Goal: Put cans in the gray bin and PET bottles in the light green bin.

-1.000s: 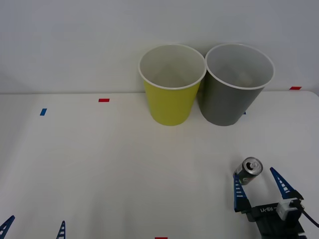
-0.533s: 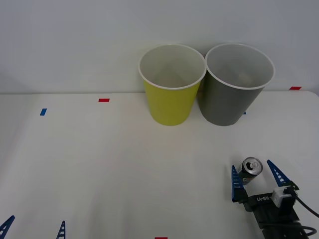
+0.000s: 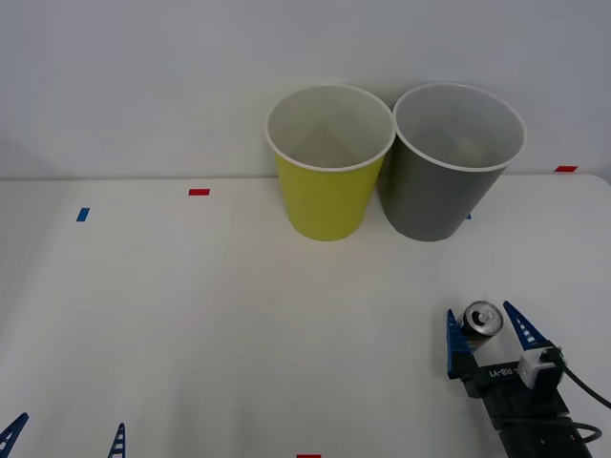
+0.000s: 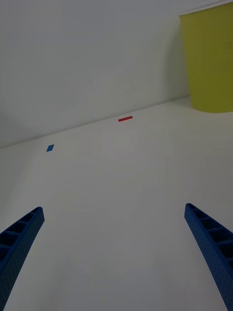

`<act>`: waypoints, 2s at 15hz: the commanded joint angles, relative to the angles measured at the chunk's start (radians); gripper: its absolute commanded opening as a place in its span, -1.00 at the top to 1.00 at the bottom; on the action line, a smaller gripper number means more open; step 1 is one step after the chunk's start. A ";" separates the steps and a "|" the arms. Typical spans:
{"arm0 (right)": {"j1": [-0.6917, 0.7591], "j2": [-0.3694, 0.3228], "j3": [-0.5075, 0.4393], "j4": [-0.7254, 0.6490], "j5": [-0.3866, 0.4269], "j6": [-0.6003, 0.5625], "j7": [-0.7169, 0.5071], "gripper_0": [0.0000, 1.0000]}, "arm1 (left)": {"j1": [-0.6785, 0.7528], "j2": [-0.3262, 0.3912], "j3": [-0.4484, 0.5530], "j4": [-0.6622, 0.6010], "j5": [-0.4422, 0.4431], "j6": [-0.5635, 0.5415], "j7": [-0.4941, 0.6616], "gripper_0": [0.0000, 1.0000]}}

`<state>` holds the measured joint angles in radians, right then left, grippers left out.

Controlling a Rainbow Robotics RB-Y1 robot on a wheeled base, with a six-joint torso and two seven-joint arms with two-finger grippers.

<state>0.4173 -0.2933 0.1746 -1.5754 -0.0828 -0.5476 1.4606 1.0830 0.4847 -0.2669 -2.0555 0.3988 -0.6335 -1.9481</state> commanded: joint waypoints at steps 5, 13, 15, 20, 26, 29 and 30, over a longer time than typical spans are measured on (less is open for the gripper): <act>0.009 0.006 0.000 0.000 -0.023 -0.002 -0.009 1.00 | 0.000 0.000 0.000 0.000 0.000 0.000 0.000 -1.00; 0.123 -0.004 0.000 -0.322 -0.043 0.279 -0.011 1.00 | 0.000 0.000 0.000 0.000 0.000 0.000 0.000 -1.00; 0.135 -0.015 -0.003 -0.459 -0.061 0.411 -0.020 1.00 | 0.000 0.000 0.000 0.000 0.000 0.000 0.000 -1.00; 0.081 -0.060 -0.015 -0.600 -0.181 0.538 -0.048 1.00 | 0.000 0.000 0.000 0.000 0.000 0.000 0.000 -1.00; 0.031 -0.052 -0.083 -0.772 -0.212 0.747 -0.060 1.00 | 0.000 0.000 0.000 0.000 0.000 0.000 0.000 -1.00; 0.000 -0.053 -0.095 -0.818 -0.204 0.788 -0.149 1.00 | 0.000 0.000 0.000 0.000 0.000 0.000 0.000 -1.00; -0.018 -0.063 -0.095 -0.821 -0.198 0.788 -0.192 1.00 | 0.000 0.000 0.000 0.000 0.000 0.000 0.000 -1.00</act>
<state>0.4184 -0.3474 0.0812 -2.3905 -0.2881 0.2400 1.3107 1.0830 0.4847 -0.2669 -2.0555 0.3988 -0.6335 -1.9481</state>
